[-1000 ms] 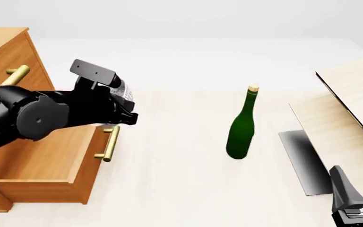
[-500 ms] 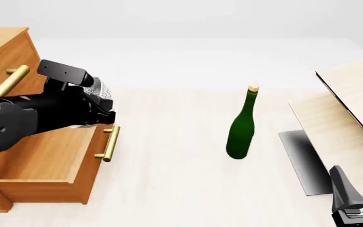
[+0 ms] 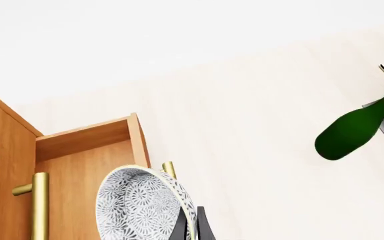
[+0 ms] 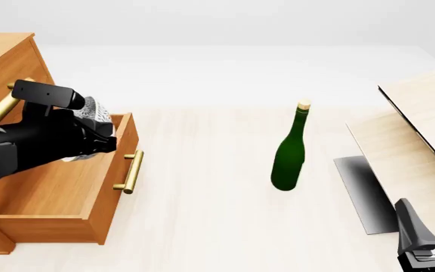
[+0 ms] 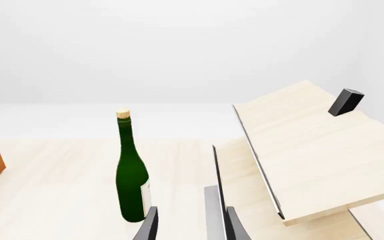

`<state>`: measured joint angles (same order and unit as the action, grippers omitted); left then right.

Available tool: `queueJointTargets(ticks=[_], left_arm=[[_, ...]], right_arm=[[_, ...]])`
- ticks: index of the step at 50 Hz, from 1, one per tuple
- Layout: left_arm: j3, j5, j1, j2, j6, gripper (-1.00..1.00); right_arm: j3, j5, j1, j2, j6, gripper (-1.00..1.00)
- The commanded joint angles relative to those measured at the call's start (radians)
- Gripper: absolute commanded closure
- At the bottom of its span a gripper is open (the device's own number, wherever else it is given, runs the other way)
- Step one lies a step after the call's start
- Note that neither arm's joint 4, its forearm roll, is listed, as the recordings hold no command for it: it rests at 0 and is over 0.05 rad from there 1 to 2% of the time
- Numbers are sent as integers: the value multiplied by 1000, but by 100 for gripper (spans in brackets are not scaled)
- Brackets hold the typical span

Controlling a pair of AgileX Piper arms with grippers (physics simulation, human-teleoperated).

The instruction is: Put the bowl in the bottom drawer of the cabinet.

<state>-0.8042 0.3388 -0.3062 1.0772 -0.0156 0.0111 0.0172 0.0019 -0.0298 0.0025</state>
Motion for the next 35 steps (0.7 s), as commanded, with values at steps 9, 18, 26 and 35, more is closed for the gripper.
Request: queueJointTargets(ticks=[9,18,26,35], left_arm=[[66,-18,53,-69,-24,100],[77,-29,60,-66,-29,100],[88,-39,73,-54,-29,100],[100,-54,91,-38,-35,100]], right_arm=[[0,0,0,0,0,-100],[0,0,0,0,0,-100],[0,0,0,0,0,-100],[0,0,0,0,0,-100]])
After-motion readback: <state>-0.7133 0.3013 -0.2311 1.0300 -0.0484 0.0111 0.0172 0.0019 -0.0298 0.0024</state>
